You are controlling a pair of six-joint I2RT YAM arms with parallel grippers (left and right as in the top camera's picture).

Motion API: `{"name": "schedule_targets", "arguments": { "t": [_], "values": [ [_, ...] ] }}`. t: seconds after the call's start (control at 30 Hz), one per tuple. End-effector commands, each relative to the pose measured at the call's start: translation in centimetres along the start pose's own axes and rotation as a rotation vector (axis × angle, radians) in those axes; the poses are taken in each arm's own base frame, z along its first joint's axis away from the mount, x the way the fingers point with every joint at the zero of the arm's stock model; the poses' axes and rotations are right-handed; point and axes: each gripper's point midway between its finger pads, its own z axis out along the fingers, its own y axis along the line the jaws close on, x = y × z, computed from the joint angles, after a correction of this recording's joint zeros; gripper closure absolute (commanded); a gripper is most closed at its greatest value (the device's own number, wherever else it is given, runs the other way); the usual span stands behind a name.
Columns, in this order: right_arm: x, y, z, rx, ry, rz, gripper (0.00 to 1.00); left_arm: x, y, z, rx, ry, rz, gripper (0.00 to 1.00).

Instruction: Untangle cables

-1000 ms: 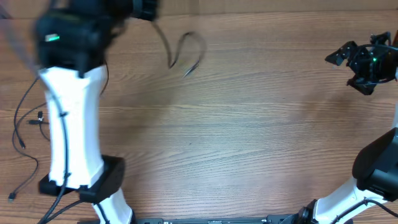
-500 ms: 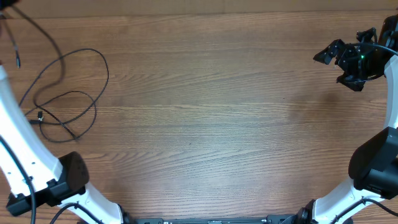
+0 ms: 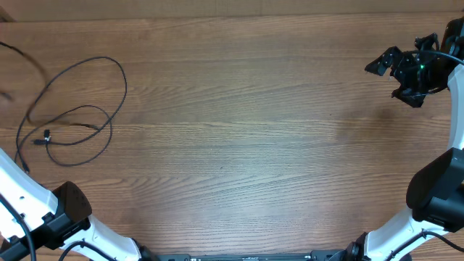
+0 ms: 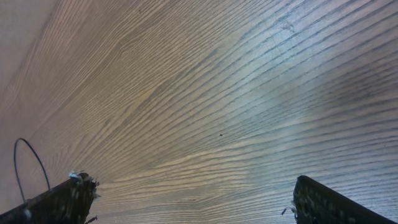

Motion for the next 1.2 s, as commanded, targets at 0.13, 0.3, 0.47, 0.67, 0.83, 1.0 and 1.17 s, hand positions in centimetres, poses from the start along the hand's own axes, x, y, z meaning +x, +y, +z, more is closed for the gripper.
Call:
{"name": "schedule_targets", "arguments": {
  "t": [0.13,0.3,0.47,0.67,0.83,1.0,1.17],
  "values": [
    [0.6,0.5,-0.5,-0.005,0.005,-0.015,0.00,6.2,2.4,5.5,-0.088,0.190,-0.009,0.05],
    [0.7,0.5,-0.5,-0.009,0.007,-0.020,0.01,7.2,2.7,5.3,-0.103,0.236,-0.008,0.00],
    [2.1,3.0,-0.2,-0.068,0.045,-0.174,0.10,8.8,-1.0,2.0,0.003,0.321,0.033,0.00],
    [4.2,7.7,-1.5,-0.104,0.023,-0.301,0.08,12.3,-5.5,-3.2,0.101,0.466,0.109,0.02],
    [6.5,11.4,-4.3,-0.144,-0.027,-0.408,0.02,14.5,-9.0,-7.8,0.196,0.548,0.192,0.02],
    [9.5,14.3,-7.4,-0.141,-0.092,-0.525,0.00,17.1,-12.2,-12.8,0.336,0.633,0.322,0.12],
    [11.6,15.7,-10.0,-0.088,-0.178,-0.622,0.00,17.8,-15.8,-17.4,0.477,0.608,0.416,0.00]
  ]
}}
